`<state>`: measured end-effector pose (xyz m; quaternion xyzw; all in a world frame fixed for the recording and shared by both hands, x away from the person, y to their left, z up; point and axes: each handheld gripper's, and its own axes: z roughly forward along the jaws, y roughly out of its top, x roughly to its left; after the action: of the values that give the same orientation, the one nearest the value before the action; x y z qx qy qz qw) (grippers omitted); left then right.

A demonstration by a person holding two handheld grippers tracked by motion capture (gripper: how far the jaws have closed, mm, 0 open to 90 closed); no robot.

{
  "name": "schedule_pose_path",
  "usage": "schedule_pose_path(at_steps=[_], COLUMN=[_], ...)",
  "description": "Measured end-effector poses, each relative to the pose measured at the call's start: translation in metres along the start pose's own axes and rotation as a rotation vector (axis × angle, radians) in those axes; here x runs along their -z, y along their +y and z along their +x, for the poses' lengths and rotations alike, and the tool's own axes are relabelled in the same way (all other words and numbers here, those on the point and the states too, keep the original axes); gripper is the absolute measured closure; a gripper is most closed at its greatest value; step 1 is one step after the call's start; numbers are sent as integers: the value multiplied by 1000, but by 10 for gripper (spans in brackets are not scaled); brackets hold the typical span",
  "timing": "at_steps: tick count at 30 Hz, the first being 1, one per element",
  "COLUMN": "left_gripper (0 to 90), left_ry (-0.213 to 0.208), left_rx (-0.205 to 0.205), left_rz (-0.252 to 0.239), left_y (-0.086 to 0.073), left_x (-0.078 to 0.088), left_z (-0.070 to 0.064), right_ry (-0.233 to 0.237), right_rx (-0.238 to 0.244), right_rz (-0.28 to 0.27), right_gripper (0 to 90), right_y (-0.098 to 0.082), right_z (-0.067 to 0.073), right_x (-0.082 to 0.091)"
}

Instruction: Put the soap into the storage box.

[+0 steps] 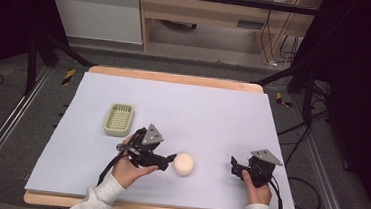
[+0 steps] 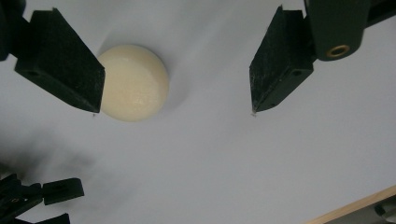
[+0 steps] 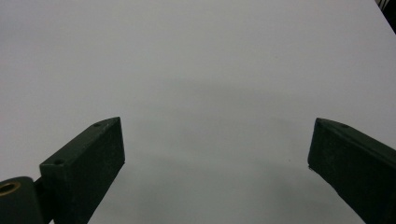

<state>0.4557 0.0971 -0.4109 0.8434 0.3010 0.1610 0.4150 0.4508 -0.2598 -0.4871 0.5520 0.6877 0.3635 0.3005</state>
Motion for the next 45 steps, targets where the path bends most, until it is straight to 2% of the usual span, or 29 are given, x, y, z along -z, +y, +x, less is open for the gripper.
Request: schedule_pose_path(at_steps=[16,45], left_gripper=[174,157], left_ry=[-29,-58], left_rx=[-20,-45], left_rz=[34,103], left_y=[1,1], left_x=[-17,-43], left_z=[-15,-29], right_ry=[2,6], right_rx=[4,3], right_rz=[4,6], right_gripper=[42,42], right_y=[0,0], right_z=[0,0], right_x=[0,-1])
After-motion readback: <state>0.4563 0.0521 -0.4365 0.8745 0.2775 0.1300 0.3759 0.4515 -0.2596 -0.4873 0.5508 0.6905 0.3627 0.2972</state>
